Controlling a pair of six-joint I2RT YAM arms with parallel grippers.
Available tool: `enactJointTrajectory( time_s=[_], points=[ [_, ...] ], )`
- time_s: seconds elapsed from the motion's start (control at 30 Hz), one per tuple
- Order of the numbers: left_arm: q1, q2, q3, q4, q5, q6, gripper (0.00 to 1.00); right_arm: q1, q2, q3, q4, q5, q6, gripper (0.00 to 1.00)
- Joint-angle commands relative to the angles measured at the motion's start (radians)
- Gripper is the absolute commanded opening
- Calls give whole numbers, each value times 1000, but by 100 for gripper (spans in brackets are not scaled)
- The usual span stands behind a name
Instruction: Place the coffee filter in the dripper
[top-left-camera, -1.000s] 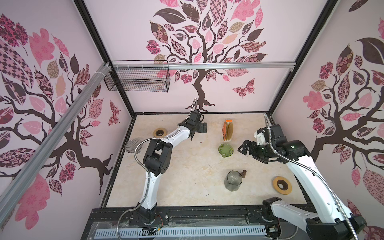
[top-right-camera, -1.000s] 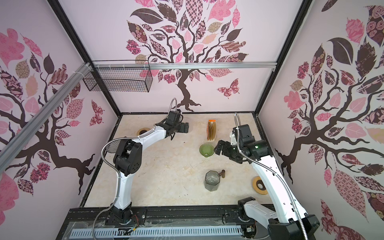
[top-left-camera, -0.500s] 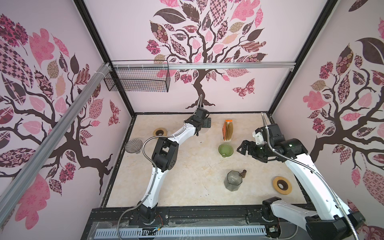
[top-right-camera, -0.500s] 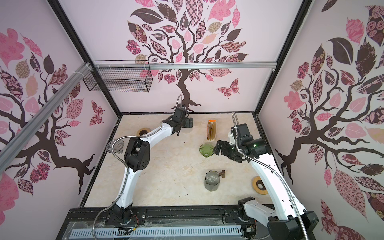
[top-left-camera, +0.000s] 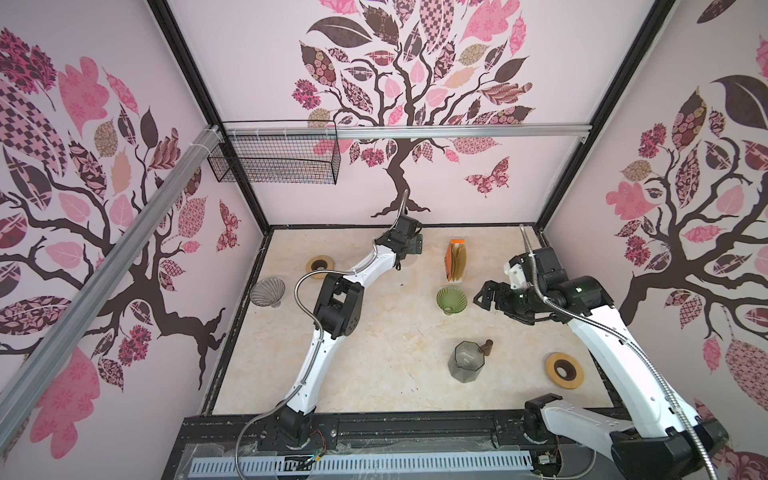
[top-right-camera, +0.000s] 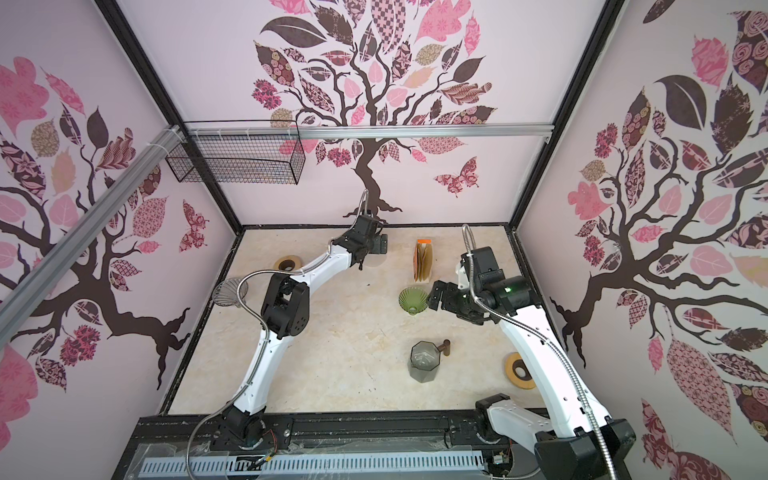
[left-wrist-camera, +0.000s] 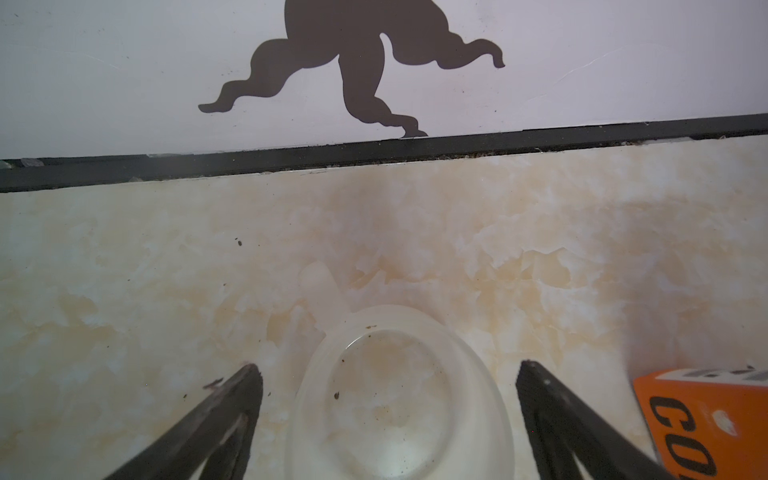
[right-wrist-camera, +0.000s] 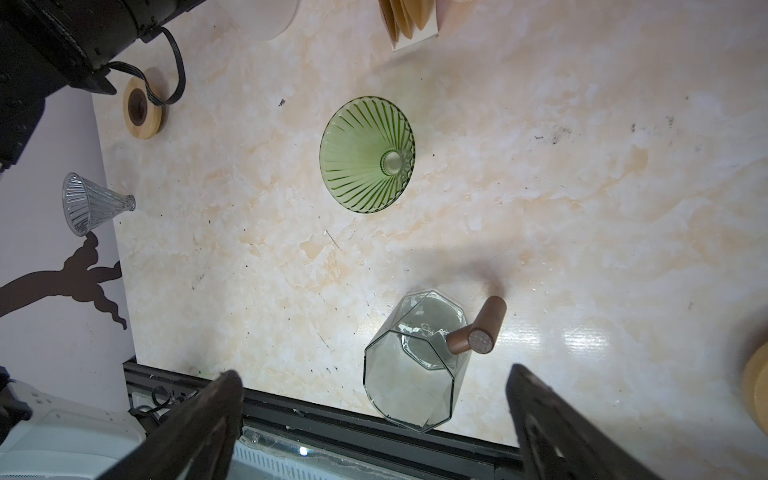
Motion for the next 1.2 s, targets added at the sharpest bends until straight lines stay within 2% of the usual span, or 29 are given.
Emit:
enactJointTrajectory(
  time_s=[0.0,0.3,0.6,0.87,1.17],
  points=[
    [-1,25,58,-12,-19,-21,98,8,13,24,-3,15,-18,100],
    [-2,56,72,-7,-19,-37,95,8,16,22,-2,21,-22,100],
    [-2,63,65,1,-33,-34,87,8,17,26,4,22,-25,100],
    [-1,-15,-60,33,-21,0,83,8,11,21,22,28,-25,100],
    [-2,-184,-333,83,21,31,81,8,2,9,56,19,-17,100]
  ],
)
